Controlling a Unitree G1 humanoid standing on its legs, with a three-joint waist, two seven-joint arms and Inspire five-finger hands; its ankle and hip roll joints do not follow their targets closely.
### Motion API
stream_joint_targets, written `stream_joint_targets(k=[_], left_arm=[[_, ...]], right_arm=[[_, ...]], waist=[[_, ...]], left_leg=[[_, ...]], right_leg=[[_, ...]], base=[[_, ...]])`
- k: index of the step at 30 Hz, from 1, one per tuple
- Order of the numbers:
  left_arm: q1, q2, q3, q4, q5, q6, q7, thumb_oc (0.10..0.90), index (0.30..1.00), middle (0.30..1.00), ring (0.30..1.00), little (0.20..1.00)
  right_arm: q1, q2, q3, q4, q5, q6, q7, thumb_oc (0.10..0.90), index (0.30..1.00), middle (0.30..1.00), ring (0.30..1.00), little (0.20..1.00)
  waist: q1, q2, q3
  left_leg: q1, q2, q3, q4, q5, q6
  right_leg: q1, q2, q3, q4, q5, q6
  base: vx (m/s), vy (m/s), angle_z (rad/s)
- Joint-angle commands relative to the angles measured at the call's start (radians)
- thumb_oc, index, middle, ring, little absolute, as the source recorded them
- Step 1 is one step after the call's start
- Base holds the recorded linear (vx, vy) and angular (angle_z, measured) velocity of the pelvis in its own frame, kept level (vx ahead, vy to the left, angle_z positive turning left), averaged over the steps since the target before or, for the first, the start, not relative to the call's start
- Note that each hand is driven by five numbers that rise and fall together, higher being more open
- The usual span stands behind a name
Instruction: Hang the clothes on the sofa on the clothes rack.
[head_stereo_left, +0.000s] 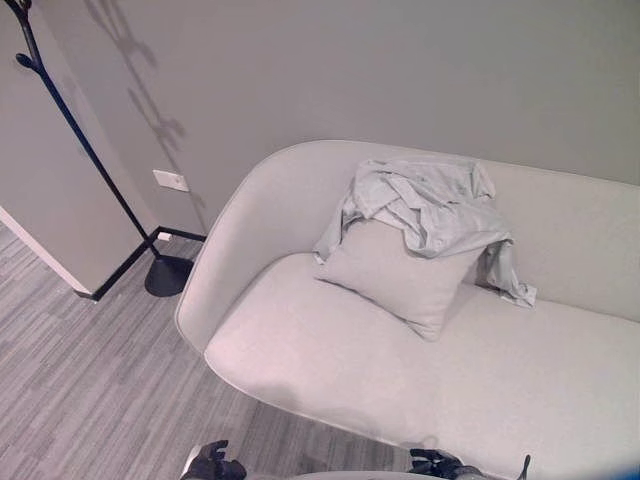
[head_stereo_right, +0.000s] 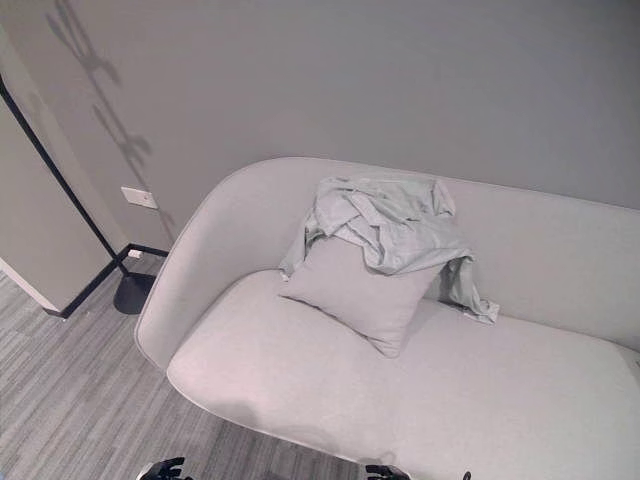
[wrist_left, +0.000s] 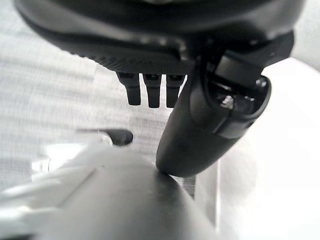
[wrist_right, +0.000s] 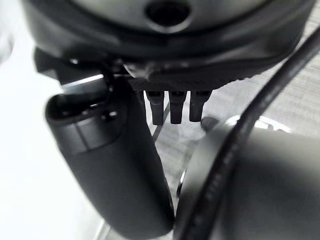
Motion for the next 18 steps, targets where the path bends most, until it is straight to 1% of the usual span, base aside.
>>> stream_joint_targets(k=[1, 2, 3, 4, 5, 9, 10, 11, 12, 13, 14, 15, 16, 18], left_arm=[[-0.066, 0.010, -0.018, 0.027, -0.043, -0.028, 0.024, 0.800, 0.900, 0.900, 0.900, 0.900], [-0.066, 0.011, -0.023, 0.022, -0.034, -0.029, 0.025, 0.800, 0.900, 0.900, 0.900, 0.900], [-0.064, 0.013, -0.029, 0.012, -0.025, -0.029, 0.029, 0.800, 0.900, 0.900, 0.900, 0.900], [-0.060, 0.018, -0.032, -0.003, -0.015, -0.033, 0.029, 0.800, 0.900, 0.900, 0.900, 0.900], [-0.056, 0.022, -0.038, -0.008, 0.001, -0.035, 0.031, 0.800, 0.900, 0.900, 0.900, 0.900], [-0.056, 0.022, -0.038, -0.008, 0.001, -0.035, 0.031, 0.800, 0.900, 0.900, 0.900, 0.900], [-0.050, 0.026, -0.043, -0.012, 0.020, -0.036, 0.032, 0.800, 0.900, 0.900, 0.900, 0.900], [-0.036, 0.019, -0.066, -0.013, 0.049, -0.030, -0.003, 0.800, 0.900, 0.900, 0.900, 0.900], [-0.020, 0.024, -0.049, -0.004, 0.051, -0.033, 0.027, 0.800, 0.900, 0.900, 0.900, 0.900], [-0.012, 0.025, -0.042, 0.000, 0.048, -0.030, 0.030, 0.800, 0.900, 0.900, 0.900, 0.900], [0.023, 0.012, 0.000, 0.019, 0.027, -0.023, 0.026, 0.800, 0.900, 0.900, 0.900, 0.900], [0.031, 0.010, 0.018, 0.019, 0.035, -0.020, 0.023, 0.800, 0.900, 0.900, 0.900, 0.900], [0.032, 0.009, 0.017, 0.019, 0.035, -0.020, 0.023, 0.800, 0.900, 0.900, 0.900, 0.900], [0.027, 0.009, 0.006, -0.014, 0.078, -0.020, 0.030, 0.800, 0.900, 0.900, 0.900, 0.900]], right_arm=[[-0.016, -0.018, -0.043, 0.044, 0.083, -0.022, -0.050, 0.800, 0.900, 0.900, 0.900, 0.900], [-0.010, -0.035, -0.063, 0.042, 0.107, -0.030, -0.061, 0.800, 0.900, 0.900, 0.900, 0.900], [-0.004, -0.051, -0.081, 0.031, 0.124, -0.038, -0.072, 0.800, 0.900, 0.900, 0.900, 0.900], [0.002, -0.068, -0.091, 0.022, 0.133, -0.044, -0.080, 0.800, 0.900, 0.900, 0.900, 0.900], [0.011, -0.083, -0.100, 0.007, 0.140, -0.049, -0.085, 0.800, 0.900, 0.900, 0.900, 0.900], [0.011, -0.083, -0.101, 0.007, 0.140, -0.048, -0.085, 0.800, 0.900, 0.900, 0.900, 0.900], [0.013, -0.100, -0.113, -0.020, 0.143, -0.056, -0.092, 0.800, 0.900, 0.900, 0.900, 0.900], [0.025, -0.136, -0.132, -0.090, 0.142, -0.056, -0.107, 0.800, 0.900, 0.900, 0.900, 0.900], [-0.012, -0.158, -0.190, -0.161, 0.181, -0.083, -0.158, 0.800, 0.900, 0.900, 0.900, 0.900], [-0.022, -0.168, -0.206, -0.258, 0.180, -0.094, -0.196, 0.800, 0.900, 0.900, 0.900, 0.900], [0.045, -0.178, -0.260, -0.620, 0.107, -0.113, -0.261, 0.800, 0.900, 0.900, 0.900, 0.900], [0.047, -0.217, -0.279, -0.780, 0.015, -0.107, -0.298, 0.800, 0.900, 0.900, 0.900, 0.900], [0.050, -0.217, -0.281, -0.785, 0.013, -0.104, -0.299, 0.800, 0.900, 0.900, 0.900, 0.900], [0.049, -0.261, -0.319, -0.973, -0.086, -0.105, -0.324, 0.800, 0.900, 0.900, 0.900, 0.900]], waist=[[-0.014, -0.046, 0.060], [-0.028, -0.046, 0.061], [-0.045, -0.049, 0.064], [-0.046, -0.051, 0.068], [-0.045, -0.051, 0.068], [-0.047, -0.051, 0.065], [-0.043, -0.051, 0.067], [-0.052, -0.036, 0.061], [-0.048, -0.028, 0.058], [-0.053, -0.026, 0.061], [-0.065, -0.033, 0.056], [-0.067, -0.037, 0.048], [-0.067, -0.037, 0.048], [-0.068, -0.038, 0.049]], left_leg=[[-0.076, 0.036, 0.009, -0.140, 0.192, 0.017], [-0.081, 0.035, 0.073, -0.131, 0.195, 0.029], [-0.083, 0.034, 0.157, -0.115, 0.184, 0.039], [-0.079, 0.006, 0.172, -0.090, 0.149, 0.048], [-0.086, -0.040, 0.146, -0.069, 0.115, 0.059], [-0.092, -0.041, 0.143, -0.067, 0.115, 0.060], [-0.098, -0.098, 0.104, -0.059, 0.082, 0.072], [-0.109, -0.212, 0.080, -0.090, 0.045, 0.107], [-0.109, -0.250, 0.030, -0.096, 0.028, 0.126], [-0.110, -0.259, 0.024, -0.095, 0.030, 0.132], [-0.093, -0.271, 0.037, -0.112, 0.040, 0.139], [-0.076, -0.282, 0.034, -0.126, 0.034, 0.147], [-0.076, -0.283, 0.034, -0.126, 0.034, 0.147], [-0.052, -0.291, 0.040, -0.133, 0.016, 0.158]], right_leg=[[0.010, -0.053, 0.017, -0.017, 0.083, 0.004], [0.021, -0.046, 0.003, -0.023, 0.078, -0.004], [0.030, -0.044, -0.018, -0.026, 0.072, -0.013], [0.035, -0.042, -0.021, -0.030, 0.073, -0.020], [0.042, -0.042, -0.025, -0.042, 0.076, -0.023], [0.040, -0.043, -0.027, -0.043, 0.078, -0.022], [0.050, -0.042, -0.025, -0.051, 0.079, -0.026], [0.053, -0.025, -0.026, -0.065, 0.082, -0.033], [0.040, -0.010, 0.007, -0.052, 0.064, -0.034], [0.037, -0.007, 0.011, -0.043, 0.061, -0.037], [0.038, -0.016, 0.019, -0.037, 0.072, -0.029], [0.042, -0.028, 0.021, -0.039, 0.092, -0.020], [0.043, -0.029, 0.021, -0.040, 0.092, -0.020], [0.048, -0.045, 0.032, -0.032, 0.110, -0.007]], base=[[0.00, -0.252, 0.33], [0.01, -0.230, 0.45], [0.01, -0.222, 0.42], [0.02, -0.210, 0.48], [0.02, -0.130, 0.54], [0.01, -0.025, 0.25], [0.10, -0.075, 0.06], [0.16, -0.035, 0.06], [0.18, 0.035, 0.06], [0.24, 0.144, -0.34], [0.28, 0.182, -0.54], [0.23, 0.154, -0.51], [0.15, 0.130, -0.11], [0.12, 0.139, 0.04]])
